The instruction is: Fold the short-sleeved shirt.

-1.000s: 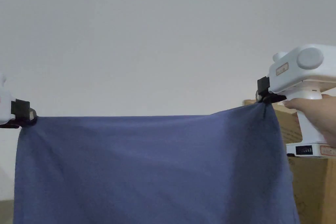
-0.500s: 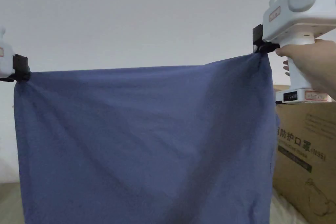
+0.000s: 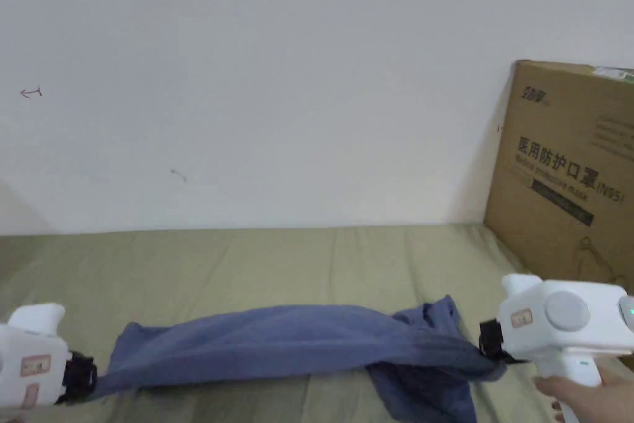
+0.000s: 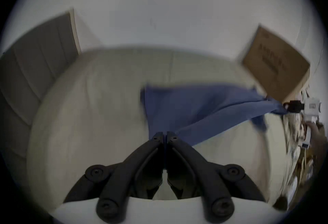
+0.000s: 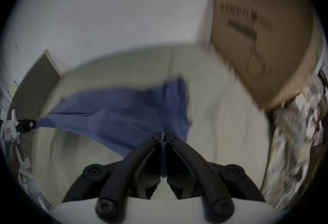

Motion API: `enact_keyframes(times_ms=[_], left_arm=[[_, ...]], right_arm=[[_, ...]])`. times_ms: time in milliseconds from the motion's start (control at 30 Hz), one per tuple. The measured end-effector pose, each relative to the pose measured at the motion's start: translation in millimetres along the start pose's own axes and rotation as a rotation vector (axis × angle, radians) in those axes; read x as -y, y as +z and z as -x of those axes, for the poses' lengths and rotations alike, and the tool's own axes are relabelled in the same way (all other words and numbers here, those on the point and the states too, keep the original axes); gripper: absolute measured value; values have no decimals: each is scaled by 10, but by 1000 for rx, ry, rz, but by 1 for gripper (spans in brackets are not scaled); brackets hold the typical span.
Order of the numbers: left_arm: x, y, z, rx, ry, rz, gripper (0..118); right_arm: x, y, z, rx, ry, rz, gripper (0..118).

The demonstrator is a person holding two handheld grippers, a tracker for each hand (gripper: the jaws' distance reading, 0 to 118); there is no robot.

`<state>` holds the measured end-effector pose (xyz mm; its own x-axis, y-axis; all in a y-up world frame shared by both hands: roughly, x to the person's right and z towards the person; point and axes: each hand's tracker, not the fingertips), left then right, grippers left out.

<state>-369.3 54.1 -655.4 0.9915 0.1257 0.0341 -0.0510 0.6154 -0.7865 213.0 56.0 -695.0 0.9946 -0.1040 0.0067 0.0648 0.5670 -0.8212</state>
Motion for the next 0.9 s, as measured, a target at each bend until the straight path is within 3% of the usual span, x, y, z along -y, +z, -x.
enact_keyframes(times_ms=[67,200,300,600,733,767,800,833,867,900], left_arm=[[510,18,102,8,-12,99,1],[1243,446,261,53,38,144,1],[1613,806,252,90,12,161,1],[2444,1477,164,115,-5,197,1],[2621,1589,153,118,20,201,5],[2628,1625,125,103,18,204,9],[2644,1682,105,71,-1,195,17],[2650,1741,94,55,-19,175,39],[2648,1806,84,55,-20,160,70],[2646,1866,70,50,-24,148,106]], right_arm=[[543,-68,-222,-10,25,82,4],[1504,350,-549,-70,-86,174,4],[1970,723,-649,-71,-56,169,4],[2784,1321,-674,-68,26,248,5],[2928,1376,-700,-70,-3,262,8],[2940,1408,-693,-65,-20,262,13],[2948,1449,-682,-43,-31,260,26],[2948,1489,-672,-13,-34,257,54],[2939,1566,-666,29,-31,239,78],[2926,1658,-633,73,-36,204,93]])
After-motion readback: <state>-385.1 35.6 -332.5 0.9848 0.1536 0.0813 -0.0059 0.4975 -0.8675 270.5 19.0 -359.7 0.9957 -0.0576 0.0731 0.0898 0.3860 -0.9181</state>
